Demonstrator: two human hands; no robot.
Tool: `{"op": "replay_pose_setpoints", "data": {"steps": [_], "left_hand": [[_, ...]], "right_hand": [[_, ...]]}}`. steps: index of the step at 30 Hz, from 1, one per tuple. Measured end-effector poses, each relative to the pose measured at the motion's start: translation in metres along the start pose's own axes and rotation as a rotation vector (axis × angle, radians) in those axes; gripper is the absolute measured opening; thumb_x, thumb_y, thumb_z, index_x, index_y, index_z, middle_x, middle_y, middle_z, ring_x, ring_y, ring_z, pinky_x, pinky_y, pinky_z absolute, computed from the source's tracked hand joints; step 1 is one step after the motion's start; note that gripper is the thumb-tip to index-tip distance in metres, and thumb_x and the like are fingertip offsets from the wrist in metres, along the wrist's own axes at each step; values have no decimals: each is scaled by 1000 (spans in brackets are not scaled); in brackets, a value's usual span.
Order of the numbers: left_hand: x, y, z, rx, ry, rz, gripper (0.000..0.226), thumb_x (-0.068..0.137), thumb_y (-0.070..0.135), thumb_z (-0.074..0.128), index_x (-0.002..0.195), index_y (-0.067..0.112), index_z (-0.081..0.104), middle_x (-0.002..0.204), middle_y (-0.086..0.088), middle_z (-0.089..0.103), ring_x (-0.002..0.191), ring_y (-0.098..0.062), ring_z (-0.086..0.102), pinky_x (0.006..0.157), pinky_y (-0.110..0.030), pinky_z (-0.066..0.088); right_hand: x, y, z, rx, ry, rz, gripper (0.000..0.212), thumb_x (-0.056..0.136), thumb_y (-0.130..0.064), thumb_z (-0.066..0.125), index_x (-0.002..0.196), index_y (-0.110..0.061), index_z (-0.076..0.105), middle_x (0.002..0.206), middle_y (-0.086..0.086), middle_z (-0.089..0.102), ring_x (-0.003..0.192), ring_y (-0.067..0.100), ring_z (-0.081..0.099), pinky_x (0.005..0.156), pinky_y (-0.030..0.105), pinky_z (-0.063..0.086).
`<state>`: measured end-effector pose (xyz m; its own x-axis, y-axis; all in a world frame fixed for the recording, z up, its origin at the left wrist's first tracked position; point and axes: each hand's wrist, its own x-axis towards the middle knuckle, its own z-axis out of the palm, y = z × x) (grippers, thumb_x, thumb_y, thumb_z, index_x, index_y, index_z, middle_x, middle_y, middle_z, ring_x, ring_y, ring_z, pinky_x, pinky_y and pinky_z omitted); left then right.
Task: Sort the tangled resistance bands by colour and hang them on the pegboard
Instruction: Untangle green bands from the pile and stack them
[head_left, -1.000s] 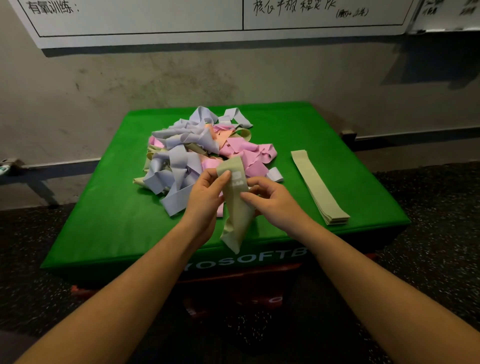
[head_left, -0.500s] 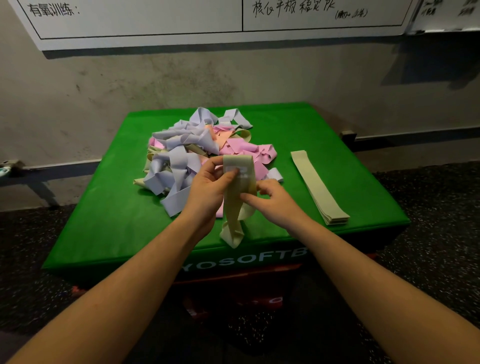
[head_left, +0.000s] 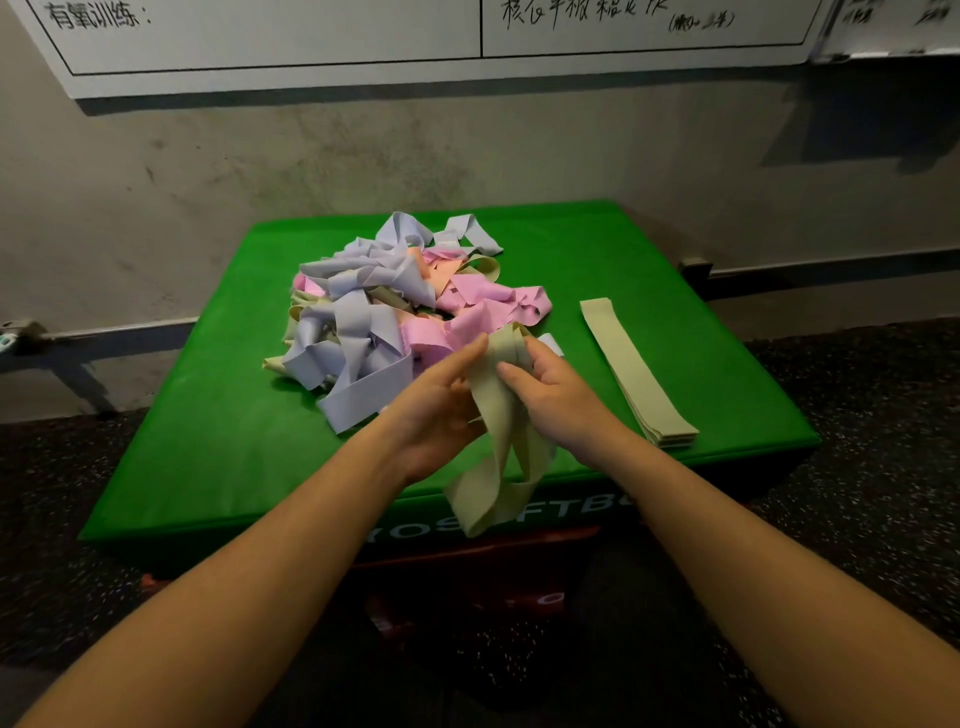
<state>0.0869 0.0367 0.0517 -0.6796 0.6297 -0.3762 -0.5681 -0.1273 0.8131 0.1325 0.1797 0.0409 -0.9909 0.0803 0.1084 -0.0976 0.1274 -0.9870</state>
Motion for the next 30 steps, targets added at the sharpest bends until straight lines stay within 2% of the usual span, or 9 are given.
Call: {"op": "replay_pose_setpoints", "data": {"steps": [2, 5, 7, 11, 16, 21, 24, 26, 30], "left_hand": [[4, -2, 2, -27, 25, 82, 35, 94, 27, 60, 125, 12, 65, 111, -12, 72, 94, -22, 69, 82, -35, 54], [15, 0, 5, -116, 121, 267, 33, 96, 3, 53, 126, 13, 61, 112, -13, 71, 100, -28, 68, 86, -43, 57], [21, 4, 5, -197, 177, 333, 32, 97, -1, 51, 122, 16, 60, 109, -11, 70, 96, -26, 66, 85, -45, 56], [25, 13, 2, -363, 220, 397, 43, 98, 0, 50, 138, 15, 50, 123, -16, 66, 96, -26, 68, 77, -40, 62], [30, 18, -8, -397, 259, 424, 45, 99, 2, 52, 142, 11, 45, 133, -20, 61, 106, -31, 67, 86, -49, 58], [34, 19, -14, -365, 351, 402, 47, 97, 1, 56, 141, 12, 46, 132, -17, 61, 105, -29, 67, 88, -50, 57], [38, 17, -13, -323, 372, 368, 50, 95, 0, 58, 141, 16, 46, 129, -16, 62, 113, -32, 63, 95, -56, 52], [38, 14, -8, -295, 376, 338, 52, 94, -2, 58, 140, 19, 45, 122, -13, 63, 109, -31, 63, 97, -57, 50], [39, 8, 1, -179, 329, 328, 54, 90, -7, 59, 137, 18, 46, 127, -15, 62, 114, -34, 61, 99, -56, 48]], "right_hand": [[-1, 2, -1, 30, -14, 19, 20, 102, -11, 51, 116, -25, 57, 111, -1, 68, 101, 7, 65, 88, 26, 54], [-4, 13, -3, 72, 19, 98, 20, 96, -14, 62, 114, -21, 56, 110, 9, 70, 98, 19, 69, 82, 34, 58], [-9, 20, -6, 115, 22, 182, 24, 93, -13, 67, 112, -18, 55, 104, 12, 72, 90, 22, 71, 73, 33, 59], [-19, 37, -17, -15, 9, 313, 18, 89, -9, 68, 103, -19, 65, 106, 10, 73, 93, 20, 70, 79, 32, 58], [-30, 50, -26, 146, -23, 573, 20, 92, 1, 59, 111, -6, 58, 93, 14, 70, 68, 19, 70, 58, 28, 59], [-36, 54, -28, 254, 65, 527, 27, 92, 4, 58, 114, -11, 56, 90, 13, 74, 81, 26, 72, 76, 37, 61], [-35, 50, -23, 86, 86, 430, 28, 92, -17, 67, 117, -21, 53, 111, 9, 68, 99, 23, 68, 86, 41, 59], [-31, 48, -17, -37, 101, 341, 46, 87, -34, 73, 124, -28, 47, 122, 1, 59, 110, 18, 61, 86, 36, 55], [-16, 45, -7, -80, 29, 222, 72, 75, -42, 83, 135, -32, 45, 134, -5, 52, 124, 12, 50, 100, 31, 43]]}}
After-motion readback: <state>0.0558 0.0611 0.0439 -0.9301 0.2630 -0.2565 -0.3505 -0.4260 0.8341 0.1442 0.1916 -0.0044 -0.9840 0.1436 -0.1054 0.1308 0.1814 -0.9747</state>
